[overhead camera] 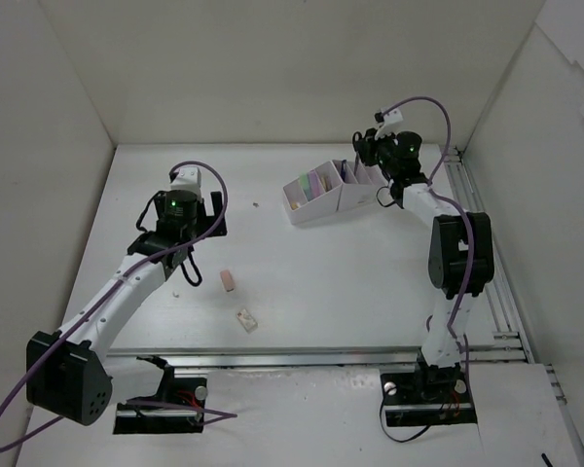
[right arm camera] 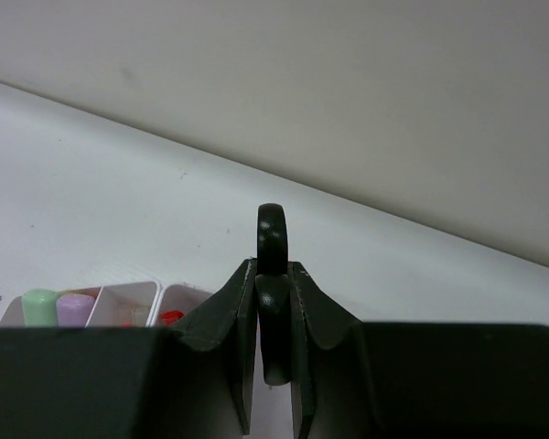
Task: Sort the stationery into containers
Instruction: Place the scissors in the storage box.
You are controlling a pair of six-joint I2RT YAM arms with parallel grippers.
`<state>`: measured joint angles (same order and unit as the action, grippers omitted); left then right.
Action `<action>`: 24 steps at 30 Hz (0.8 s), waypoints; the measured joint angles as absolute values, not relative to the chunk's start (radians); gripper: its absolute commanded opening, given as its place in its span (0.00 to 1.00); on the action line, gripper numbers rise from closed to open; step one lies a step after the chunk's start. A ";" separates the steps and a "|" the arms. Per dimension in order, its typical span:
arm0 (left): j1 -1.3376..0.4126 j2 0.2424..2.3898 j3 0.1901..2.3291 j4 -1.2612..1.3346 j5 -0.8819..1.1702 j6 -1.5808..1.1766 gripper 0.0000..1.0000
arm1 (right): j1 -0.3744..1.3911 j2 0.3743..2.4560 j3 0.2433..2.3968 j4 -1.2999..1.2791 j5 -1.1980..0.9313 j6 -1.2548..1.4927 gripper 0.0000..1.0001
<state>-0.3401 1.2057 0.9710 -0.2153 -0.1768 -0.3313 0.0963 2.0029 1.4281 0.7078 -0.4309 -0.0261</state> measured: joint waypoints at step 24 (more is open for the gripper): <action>-0.340 1.123 0.948 -0.256 -0.157 -0.383 1.00 | 0.120 1.991 1.292 0.752 -0.394 -0.073 0.67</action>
